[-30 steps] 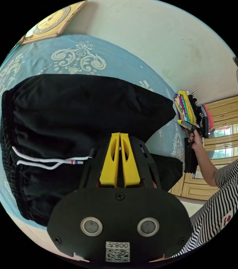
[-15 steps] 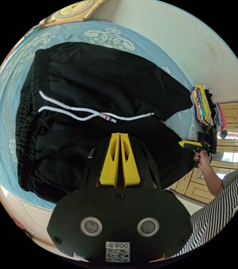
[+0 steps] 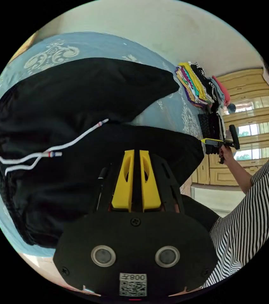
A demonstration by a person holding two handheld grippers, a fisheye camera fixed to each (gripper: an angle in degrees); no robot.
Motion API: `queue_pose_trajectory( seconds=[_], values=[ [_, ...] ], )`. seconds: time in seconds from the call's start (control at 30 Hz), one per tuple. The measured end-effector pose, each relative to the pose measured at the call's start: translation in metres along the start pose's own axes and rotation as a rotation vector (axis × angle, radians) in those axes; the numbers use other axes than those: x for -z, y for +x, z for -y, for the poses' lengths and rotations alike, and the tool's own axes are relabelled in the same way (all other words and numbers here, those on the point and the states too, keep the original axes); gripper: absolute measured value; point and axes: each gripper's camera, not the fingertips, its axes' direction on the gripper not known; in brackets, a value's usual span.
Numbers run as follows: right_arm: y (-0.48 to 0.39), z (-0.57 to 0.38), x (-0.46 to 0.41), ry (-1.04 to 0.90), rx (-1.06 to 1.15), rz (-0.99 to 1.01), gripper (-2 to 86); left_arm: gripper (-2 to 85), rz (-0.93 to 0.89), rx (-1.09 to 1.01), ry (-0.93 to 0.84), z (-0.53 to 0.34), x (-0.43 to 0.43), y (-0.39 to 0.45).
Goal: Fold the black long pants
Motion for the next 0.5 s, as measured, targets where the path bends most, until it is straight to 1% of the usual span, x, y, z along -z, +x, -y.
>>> queue_pose_trajectory(
  seconds=[0.07, 0.1, 0.17, 0.23, 0.33, 0.4, 0.5],
  values=[
    [0.017, -0.018, 0.004, 0.007, -0.050, -0.060, 5.7, 1.2, 0.023, -0.111, -0.015, 0.020, -0.014, 0.018],
    [0.028, -0.027, 0.003, 0.007, -0.091, -0.080, 5.8, 1.2, 0.029, -0.134, -0.024, 0.024, -0.018, 0.021],
    [0.044, -0.037, -0.006, -0.005, -0.142, -0.047, 6.0, 1.2, 0.083, -0.181, -0.067, 0.037, -0.033, 0.028],
    [0.059, -0.045, -0.022, -0.007, -0.199, 0.020, 5.8, 1.1, 0.144, -0.185, -0.109, 0.040, -0.043, 0.029],
    [0.068, -0.052, -0.034, -0.008, -0.245, 0.051, 4.6, 0.6, 0.096, -0.177, -0.108, 0.038, -0.038, 0.026],
    [0.071, -0.056, -0.032, 0.001, -0.250, 0.066, 3.1, 0.4, 0.099, -0.160, -0.093, 0.035, -0.032, 0.025],
    [0.076, -0.063, -0.016, 0.082, -0.252, 0.108, 1.6, 0.3, 0.081, -0.133, -0.056, 0.032, -0.020, 0.024]
  ],
)
